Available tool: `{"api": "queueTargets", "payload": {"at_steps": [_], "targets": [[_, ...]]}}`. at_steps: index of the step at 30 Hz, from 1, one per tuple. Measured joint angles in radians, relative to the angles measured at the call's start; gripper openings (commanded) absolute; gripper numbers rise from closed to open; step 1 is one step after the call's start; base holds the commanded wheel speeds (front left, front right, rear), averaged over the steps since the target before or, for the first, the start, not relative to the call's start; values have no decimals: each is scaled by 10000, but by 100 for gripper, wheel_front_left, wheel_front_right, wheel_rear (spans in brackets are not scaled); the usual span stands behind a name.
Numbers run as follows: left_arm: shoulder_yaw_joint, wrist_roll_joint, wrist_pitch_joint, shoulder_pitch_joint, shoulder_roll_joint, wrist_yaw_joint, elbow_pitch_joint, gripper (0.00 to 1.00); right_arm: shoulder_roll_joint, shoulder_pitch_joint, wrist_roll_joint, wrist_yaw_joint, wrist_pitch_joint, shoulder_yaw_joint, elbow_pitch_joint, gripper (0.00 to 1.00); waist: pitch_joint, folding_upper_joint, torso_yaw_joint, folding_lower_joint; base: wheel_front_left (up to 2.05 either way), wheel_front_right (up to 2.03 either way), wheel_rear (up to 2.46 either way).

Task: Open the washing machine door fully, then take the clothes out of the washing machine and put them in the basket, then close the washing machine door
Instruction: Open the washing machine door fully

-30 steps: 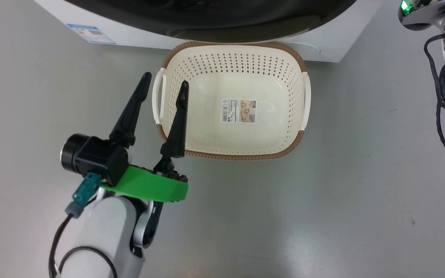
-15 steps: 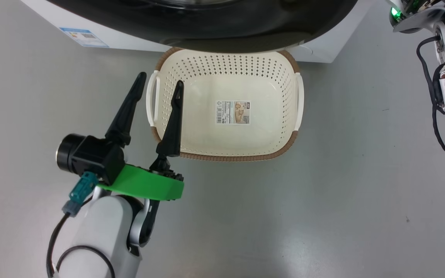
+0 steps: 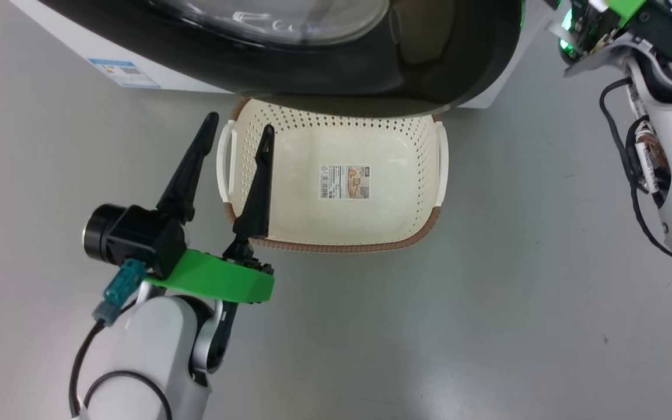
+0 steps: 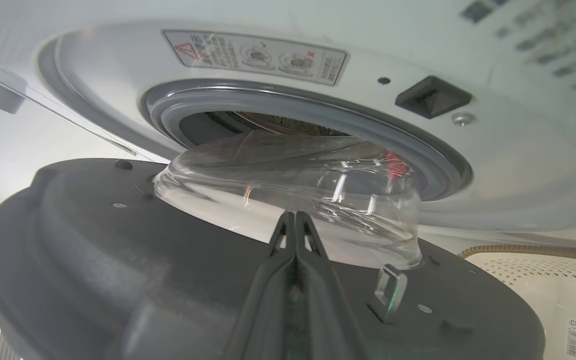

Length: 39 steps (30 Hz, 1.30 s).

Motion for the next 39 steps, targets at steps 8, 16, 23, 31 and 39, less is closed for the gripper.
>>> {"api": "queueTargets", "payload": {"at_steps": [8, 16, 23, 31, 39], "targets": [[100, -2, 0, 143, 0, -12, 173, 100, 42, 824, -75, 0, 138, 244, -219, 0, -556, 0, -55, 0, 0, 0, 0], [165, -2, 0, 497, 2, -75, 182, 100, 61, 1392, -104, 0, 278, 483, -639, 0, -1020, 0, -102, 0, 0, 0, 0], [199, -44, 0, 529, 2, -75, 178, 100, 52, 1651, -454, 0, 251, 516, -803, 0, -1070, 0, -108, 0, 0, 0, 0], [205, -217, 0, 639, 2, -69, 182, 100, 56, 1689, -1728, 0, -1287, 466, -554, 100, -1002, 0, -107, 0, 0, 0, 0], [251, -288, 0, 644, 0, 100, 194, 100, -435, 2439, -3544, 0, -3404, 320, -1661, 100, -1038, 0, -163, 0, 0, 0, 0]]}}
